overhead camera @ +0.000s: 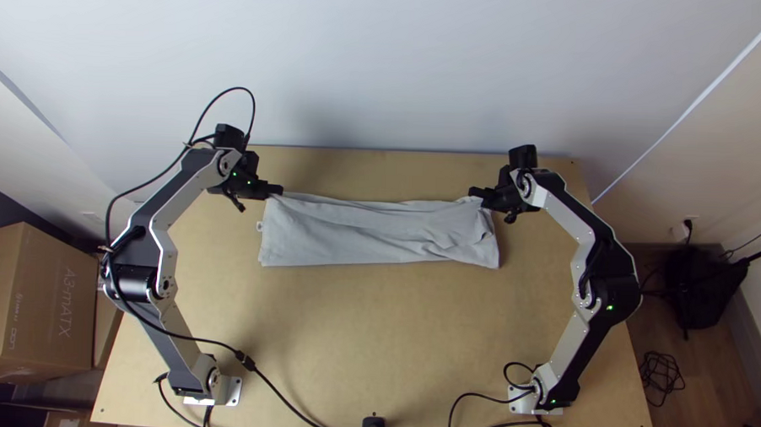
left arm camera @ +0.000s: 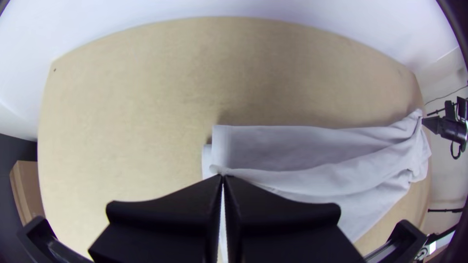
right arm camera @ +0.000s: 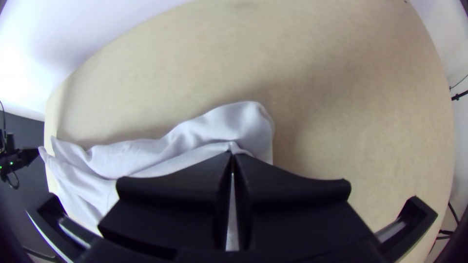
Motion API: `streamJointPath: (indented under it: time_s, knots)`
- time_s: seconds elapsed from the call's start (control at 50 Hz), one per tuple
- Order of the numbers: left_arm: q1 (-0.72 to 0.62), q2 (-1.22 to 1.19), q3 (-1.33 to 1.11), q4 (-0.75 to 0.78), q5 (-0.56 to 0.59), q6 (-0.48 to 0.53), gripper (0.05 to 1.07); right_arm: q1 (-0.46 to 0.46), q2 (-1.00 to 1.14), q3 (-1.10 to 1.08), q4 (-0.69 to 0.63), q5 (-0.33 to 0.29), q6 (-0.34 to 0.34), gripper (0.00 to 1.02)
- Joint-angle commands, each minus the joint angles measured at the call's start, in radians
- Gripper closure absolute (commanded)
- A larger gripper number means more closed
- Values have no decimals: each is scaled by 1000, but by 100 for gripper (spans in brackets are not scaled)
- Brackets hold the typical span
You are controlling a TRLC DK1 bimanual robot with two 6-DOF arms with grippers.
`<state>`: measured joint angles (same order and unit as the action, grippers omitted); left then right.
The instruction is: Fold the t-shirt
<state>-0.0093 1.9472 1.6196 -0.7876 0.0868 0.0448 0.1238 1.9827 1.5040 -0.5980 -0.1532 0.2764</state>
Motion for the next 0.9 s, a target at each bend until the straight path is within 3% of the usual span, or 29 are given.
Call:
streamJointPath:
  time_s: [0.0,0.04,0.06,0.1,0.14,0.16,0.28,0.44,0.64,0.76,0.88]
  knots:
    - [-9,33,-53,37,8,-43,94,-3,30,-21,52,40,23,100]
    - [-11,36,-70,54,8,-43,67,-1,30,-27,64,53,26,91]
    - [-11,36,-79,57,8,-42,49,0,30,-30,66,57,26,80]
    - [-11,38,-95,59,8,-43,12,0,25,-33,66,66,26,50]
    - [-11,35,-107,70,8,-43,9,0,18,-39,75,83,26,16]
    - [-8,32,-113,73,8,-46,9,0,13,-41,78,87,26,5]
    - [14,-16,-148,90,24,-59,9,-18,-51,-74,130,92,27,3]
    - [71,-83,-167,76,125,-94,9,-30,-156,-128,147,92,49,3]
    - [137,-100,-196,41,292,-114,9,-29,-251,-176,147,81,135,3]
    - [164,-87,-219,39,353,-120,9,-39,-289,-186,144,-31,227,3]
    - [172,-54,-230,44,375,-120,9,-75,-315,-186,139,-221,357,4]
